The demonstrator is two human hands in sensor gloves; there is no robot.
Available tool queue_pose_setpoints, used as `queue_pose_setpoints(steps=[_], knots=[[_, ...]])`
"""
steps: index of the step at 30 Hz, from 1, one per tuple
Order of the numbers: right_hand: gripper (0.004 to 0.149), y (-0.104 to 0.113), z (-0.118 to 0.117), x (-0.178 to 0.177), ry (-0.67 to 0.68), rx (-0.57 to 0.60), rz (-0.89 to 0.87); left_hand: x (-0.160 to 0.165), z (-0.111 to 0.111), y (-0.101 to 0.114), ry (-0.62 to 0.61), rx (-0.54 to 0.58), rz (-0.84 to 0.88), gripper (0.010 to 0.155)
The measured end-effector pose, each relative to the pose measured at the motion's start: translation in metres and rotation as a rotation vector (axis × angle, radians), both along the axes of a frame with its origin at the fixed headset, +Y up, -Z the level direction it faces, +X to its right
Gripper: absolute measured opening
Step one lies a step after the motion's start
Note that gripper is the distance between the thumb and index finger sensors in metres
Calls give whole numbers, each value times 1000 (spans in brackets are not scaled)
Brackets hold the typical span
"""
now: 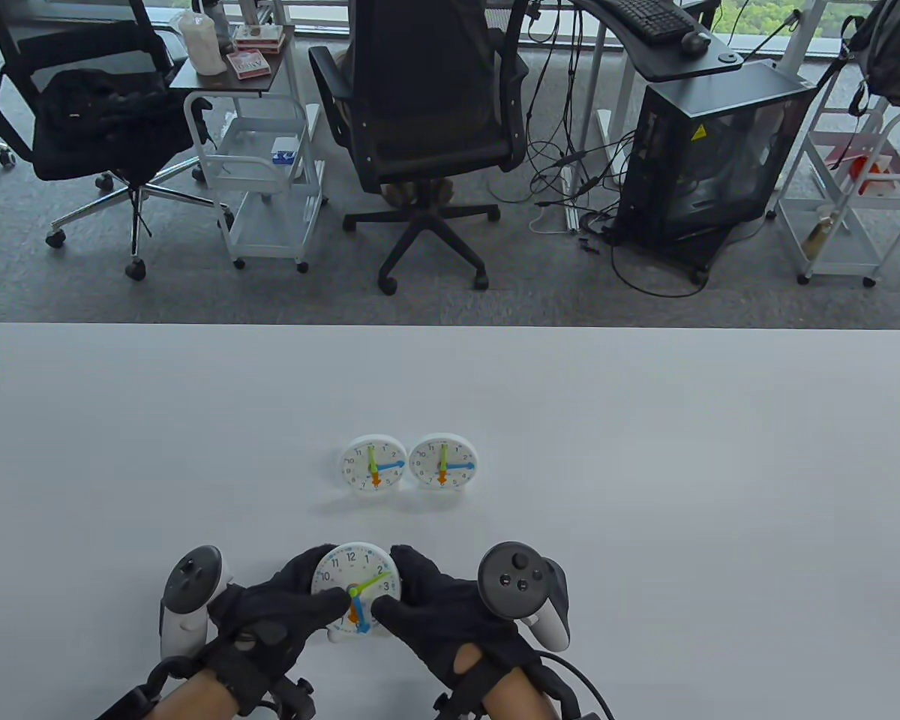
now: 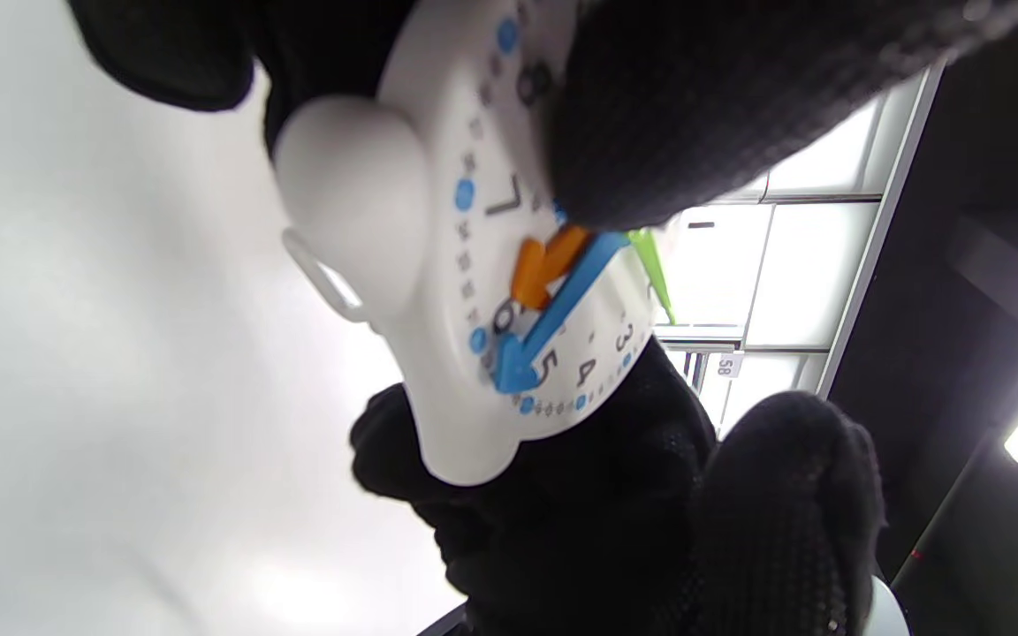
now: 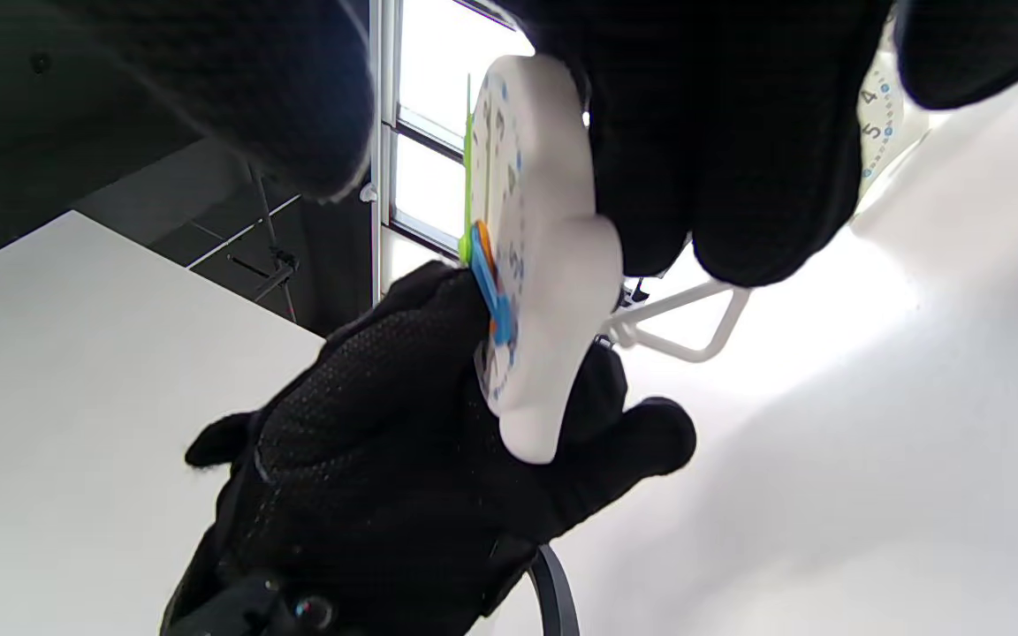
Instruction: Turn clock hands to synchronize teaching clocks
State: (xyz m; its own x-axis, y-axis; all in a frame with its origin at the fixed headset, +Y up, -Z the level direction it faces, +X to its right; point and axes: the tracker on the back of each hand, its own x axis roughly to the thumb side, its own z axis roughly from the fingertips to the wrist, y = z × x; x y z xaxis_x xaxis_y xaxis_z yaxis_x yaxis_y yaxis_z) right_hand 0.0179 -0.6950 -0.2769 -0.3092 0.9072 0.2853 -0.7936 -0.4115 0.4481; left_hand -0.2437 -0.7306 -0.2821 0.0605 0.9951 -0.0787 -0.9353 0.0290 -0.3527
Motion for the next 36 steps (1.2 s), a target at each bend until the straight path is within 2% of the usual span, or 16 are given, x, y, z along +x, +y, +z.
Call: queue_pose_setpoints(steps=[5, 11, 15, 19, 28, 36], knots=[[90, -1, 2, -7, 21, 4, 32, -1, 0, 2, 17, 16, 8, 68], [103, 3, 5, -17, -50, 127, 169, -2, 1, 2, 46, 44, -9, 67], [104, 5, 8, -20, -110, 191, 224, -1, 2, 3, 52, 60, -15, 66], [101, 7, 8, -22, -122, 244, 260, -2, 2, 2, 58, 74, -26, 65], [87, 5, 4, -16, -70, 199, 195, -2, 2, 2, 45, 73, -26, 65], [71, 6, 4, -13, -115, 230, 173, 0, 2, 4, 23, 93, -36, 64]])
